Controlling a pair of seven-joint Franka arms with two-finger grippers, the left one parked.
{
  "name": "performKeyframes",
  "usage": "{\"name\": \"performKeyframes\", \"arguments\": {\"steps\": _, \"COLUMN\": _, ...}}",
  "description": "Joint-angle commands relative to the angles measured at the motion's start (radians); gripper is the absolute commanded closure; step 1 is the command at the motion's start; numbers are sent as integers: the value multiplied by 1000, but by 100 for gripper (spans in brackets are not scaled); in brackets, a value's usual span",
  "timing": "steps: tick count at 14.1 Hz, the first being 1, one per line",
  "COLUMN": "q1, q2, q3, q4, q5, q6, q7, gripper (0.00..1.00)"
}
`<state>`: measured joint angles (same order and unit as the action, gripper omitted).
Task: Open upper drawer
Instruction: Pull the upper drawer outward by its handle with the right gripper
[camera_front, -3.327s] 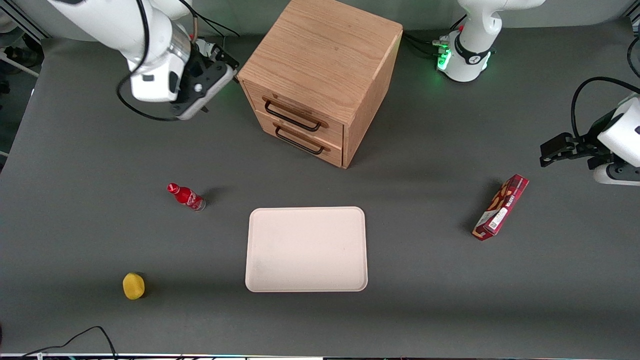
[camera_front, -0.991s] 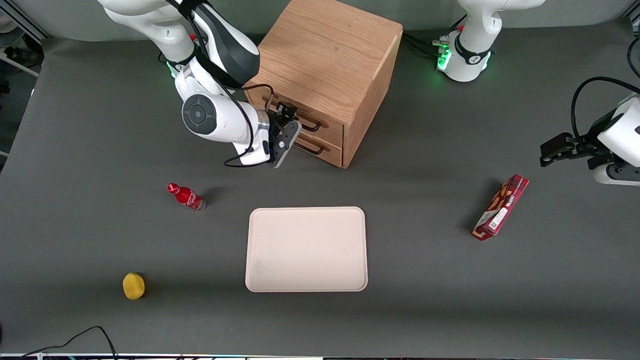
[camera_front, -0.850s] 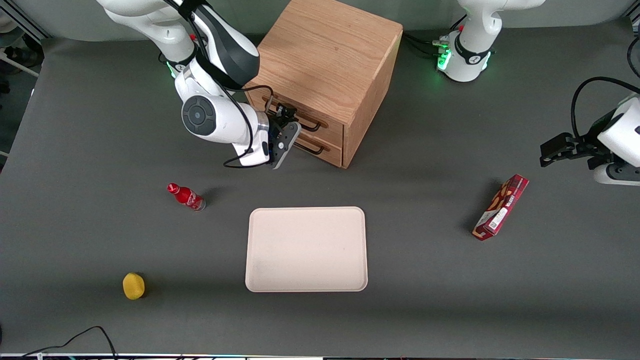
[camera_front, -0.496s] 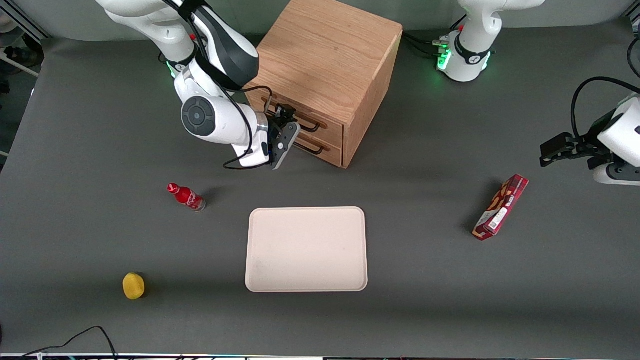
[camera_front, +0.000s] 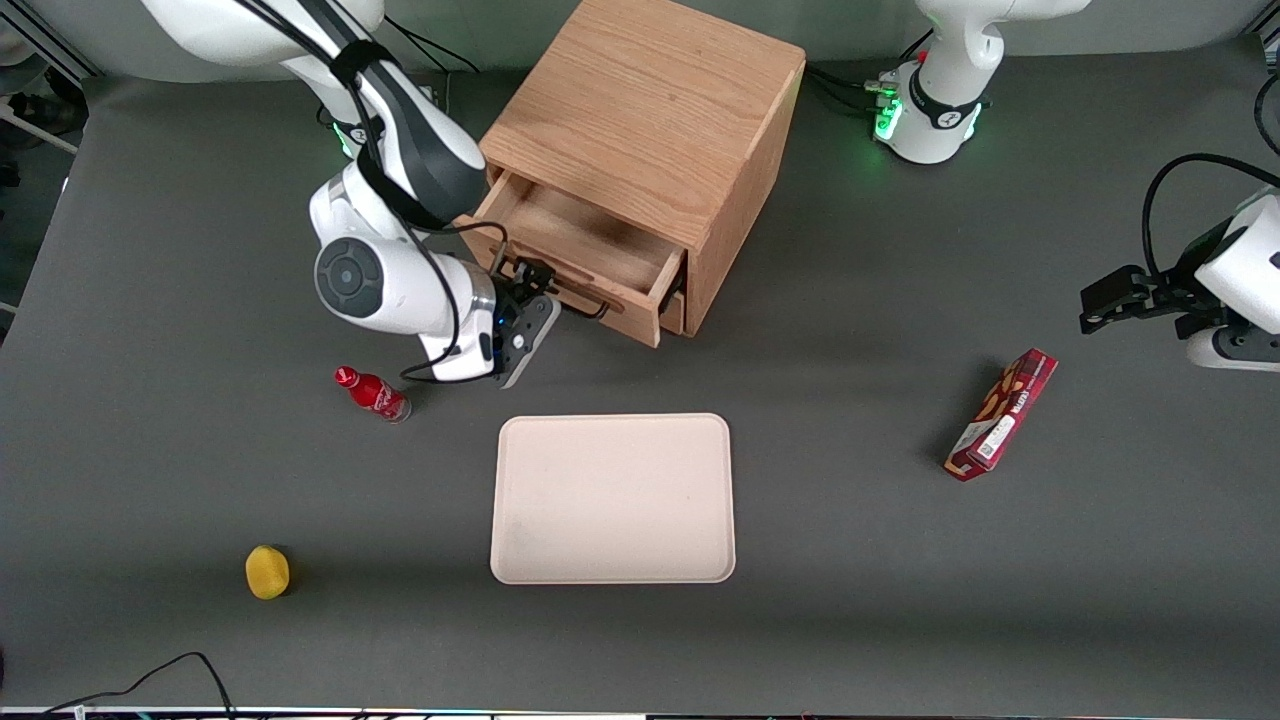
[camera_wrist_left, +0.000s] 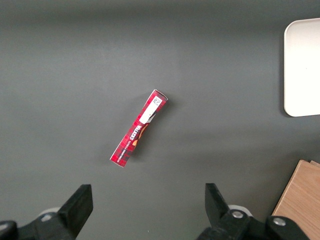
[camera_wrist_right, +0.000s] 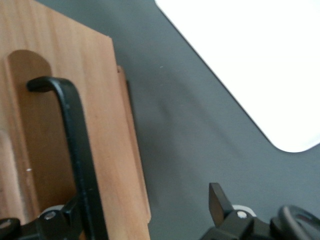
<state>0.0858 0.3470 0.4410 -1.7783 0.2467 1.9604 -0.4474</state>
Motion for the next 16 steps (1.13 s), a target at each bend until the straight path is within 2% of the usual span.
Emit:
{"name": "performKeyframes", "arguments": {"steps": 1, "q1": 9, "q2": 79, "q3": -21, "q4": 123, "q5": -36, "q6": -61, "q7": -14, "gripper": 0}}
{"name": "performKeyframes", "arguments": {"steps": 3, "q1": 8, "q2": 122, "q3": -25, "q4": 198, "q5": -55, "q6": -113, "q7": -14, "gripper": 0}}
{"name": "performKeyframes", "arguments": {"steps": 5, "q1": 14, "q2": 144, "q3": -54, "q4": 233, "q5": -57, "q6": -129, "q7": -16, "gripper": 0}}
{"name": "performKeyframes", "arguments": {"steps": 9, "q1": 11, "q2": 199, "q3": -56, "q4": 307, "q5": -61, "q6": -155, "q7": -14, "gripper": 0}}
{"name": "performKeyframes", "arguments": {"steps": 11, "q1": 14, "q2": 219, "q3": -77, "q4": 341, "q5": -92, "q6": -160, "q7": -17, "gripper": 0}}
{"name": "performKeyframes", "arguments": {"steps": 16, "q1": 14, "q2": 271, "q3": -102, "q4": 428, "q5": -101, "q6": -206, "q7": -17, "gripper": 0}}
